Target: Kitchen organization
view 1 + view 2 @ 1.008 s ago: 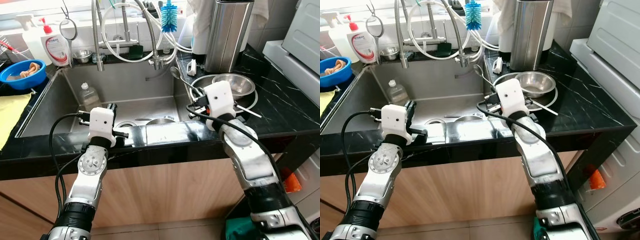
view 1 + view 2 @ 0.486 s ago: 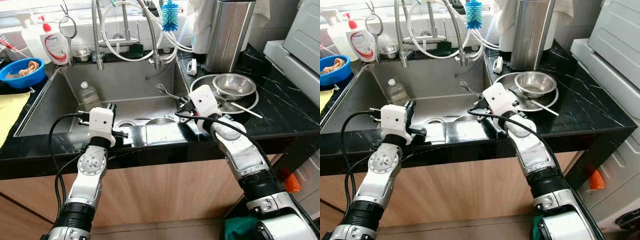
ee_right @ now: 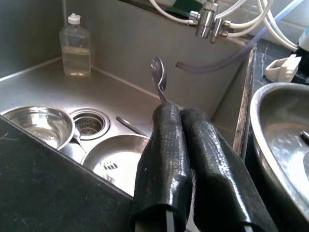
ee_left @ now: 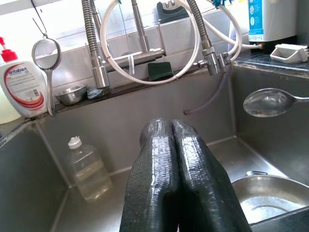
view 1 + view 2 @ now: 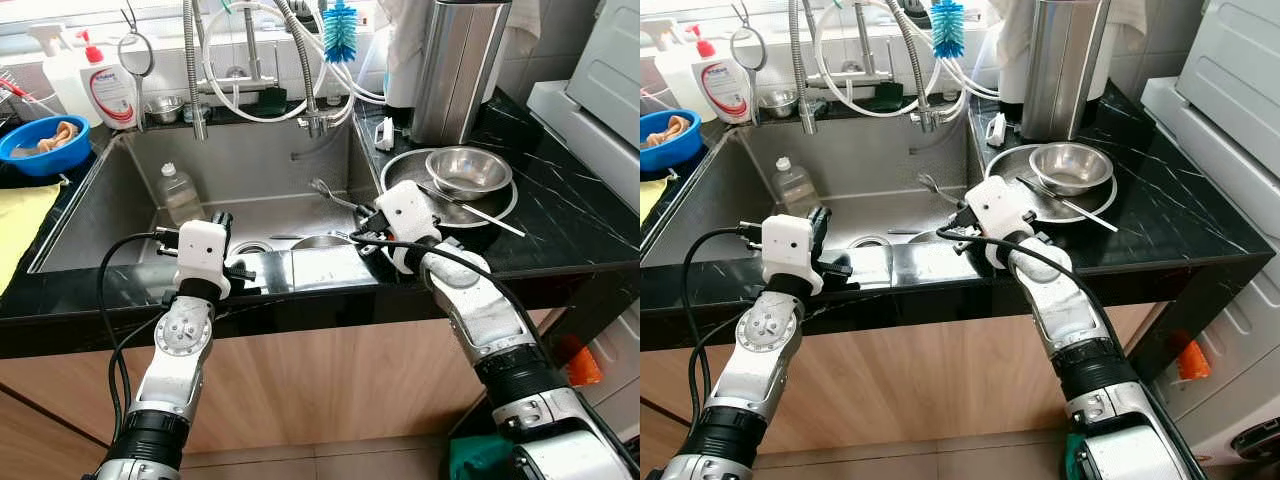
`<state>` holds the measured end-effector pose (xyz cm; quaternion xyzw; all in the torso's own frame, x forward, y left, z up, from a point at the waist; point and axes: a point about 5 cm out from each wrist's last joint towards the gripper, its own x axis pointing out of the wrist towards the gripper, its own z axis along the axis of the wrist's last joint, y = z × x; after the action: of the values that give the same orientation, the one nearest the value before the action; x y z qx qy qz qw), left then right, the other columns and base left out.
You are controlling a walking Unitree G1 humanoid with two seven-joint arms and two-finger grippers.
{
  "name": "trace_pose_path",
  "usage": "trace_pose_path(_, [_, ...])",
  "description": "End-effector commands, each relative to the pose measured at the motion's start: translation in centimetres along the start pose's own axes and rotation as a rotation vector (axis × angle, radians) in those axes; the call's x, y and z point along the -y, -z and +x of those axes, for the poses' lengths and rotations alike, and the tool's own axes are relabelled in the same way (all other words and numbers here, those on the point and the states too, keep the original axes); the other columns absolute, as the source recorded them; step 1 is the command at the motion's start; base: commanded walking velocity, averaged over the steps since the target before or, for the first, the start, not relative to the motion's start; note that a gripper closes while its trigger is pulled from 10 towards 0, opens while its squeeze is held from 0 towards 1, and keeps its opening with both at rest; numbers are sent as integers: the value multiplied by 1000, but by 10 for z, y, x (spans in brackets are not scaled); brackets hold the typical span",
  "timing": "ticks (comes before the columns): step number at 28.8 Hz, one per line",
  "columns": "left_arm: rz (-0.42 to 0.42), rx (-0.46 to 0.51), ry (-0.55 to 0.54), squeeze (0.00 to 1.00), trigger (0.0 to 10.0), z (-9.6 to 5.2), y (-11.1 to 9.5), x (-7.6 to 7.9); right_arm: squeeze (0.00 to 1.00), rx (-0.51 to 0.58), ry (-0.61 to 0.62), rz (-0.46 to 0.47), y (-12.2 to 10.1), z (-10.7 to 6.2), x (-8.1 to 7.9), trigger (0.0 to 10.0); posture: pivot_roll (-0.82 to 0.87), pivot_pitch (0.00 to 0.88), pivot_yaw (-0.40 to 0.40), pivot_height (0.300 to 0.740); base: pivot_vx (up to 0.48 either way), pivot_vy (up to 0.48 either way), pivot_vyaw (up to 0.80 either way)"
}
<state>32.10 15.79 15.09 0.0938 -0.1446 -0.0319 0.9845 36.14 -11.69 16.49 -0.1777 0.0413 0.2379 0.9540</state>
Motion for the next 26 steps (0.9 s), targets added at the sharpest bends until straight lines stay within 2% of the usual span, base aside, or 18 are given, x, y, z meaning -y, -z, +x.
trace_pose_path(1, [11, 30, 0, 0, 10000, 3, -7, -3, 0, 7, -26, 15, 0, 0, -4, 10000, -199, 0, 37, 731, 0, 0, 0])
trace_pose_path(3, [10, 31, 3, 0, 10000, 3, -7, -2, 0, 2, -30, 10, 0, 0, -4, 10000, -201, 0, 44, 731, 0, 0, 0])
trace_pose_path(4, [9, 30, 9, 0, 10000, 2, -7, -1, 118, 2, -25, 9, 0, 0, -4, 10000, -202, 0, 50, 731, 0, 0, 0])
trace_pose_path(5, [9, 30, 9, 0, 10000, 2, -7, -1, 118, 2, -25, 9, 0, 0, -4, 10000, -202, 0, 50, 731, 0, 0, 0])
trace_pose_path(6, [8, 28, 14, 0, 10000, 1, -7, 0, 247, 5, -20, 12, 0, 0, -3, 10000, -201, 0, 52, 731, 0, 0, 0])
trace_pose_path(7, [8, 27, 15, 0, 10000, 1, -7, 0, 247, 6, -18, 13, 0, 0, -3, 10000, -201, 0, 52, 731, 0, 0, 0])
trace_pose_path(8, [9, 27, 16, 0, 10000, 0, -6, 0, 875, 8, -15, 16, 0, -1, -3, 10000, -200, 0, 52, 731, 0, 0, 0])
trace_pose_path(9, [10, 26, 17, 0, 10000, -1, -6, -1, 1000, 14, -12, 21, -1, -1, -3, 10000, -199, 0, 54, 731, 0, 0, 0])
trace_pose_path(14, [12, 27, 17, 0, 10000, 0, -7, -2, 1000, 26, -16, 10, -4, 0, -6, 10000, -200, 0, 58, 731, 0, 0, 0])
trace_pose_path(15, [12, 27, 17, 0, 10000, 1, -8, -2, 933, 36, -14, 3, -6, 0, -6, 10000, -198, 0, 60, 731, 0, 0, 0])
trace_pose_path(16, [12, 27, 19, 0, 10000, 1, -8, -2, 576, 57, -9, -12, -10, 0, -6, 10000, -196, 0, 62, 731, 0, 0, 0])
trace_pose_path(17, [12, 25, 20, 0, 10000, 0, -8, -2, 0, 69, 3, -27, -12, 0, -5, 10000, -196, 0, 62, 731, 0, 0, 0])
trace_pose_path(20, [16, 19, 20, 0, 10000, -2, -7, -3, 0, 116, 70, -41, -18, -3, -1, 10000, -195, 0, 66, 731, 0, 0, 0])
trace_pose_path(23, [24, 15, 13, 0, 10000, -3, -7, -7, 0, 200, 202, -37, -28, -12, 9, 10000, -186, 0, 68, 731, 0, 0, 0])
trace_pose_path(24, [28, 17, 5, 0, 10000, -3, -7, -10, 0, 250, 269, 16, -33, -20, 15, 10000, -187, 0, 69, 731, 0, 0, 0])
trace_pose_path(26, [33, 17, -2, 0, 10000, -2, -8, -12, 0, 291, 322, 11, -36, -31, 18, 10000, -196, 0, 74, 731, 0, 0, 0])
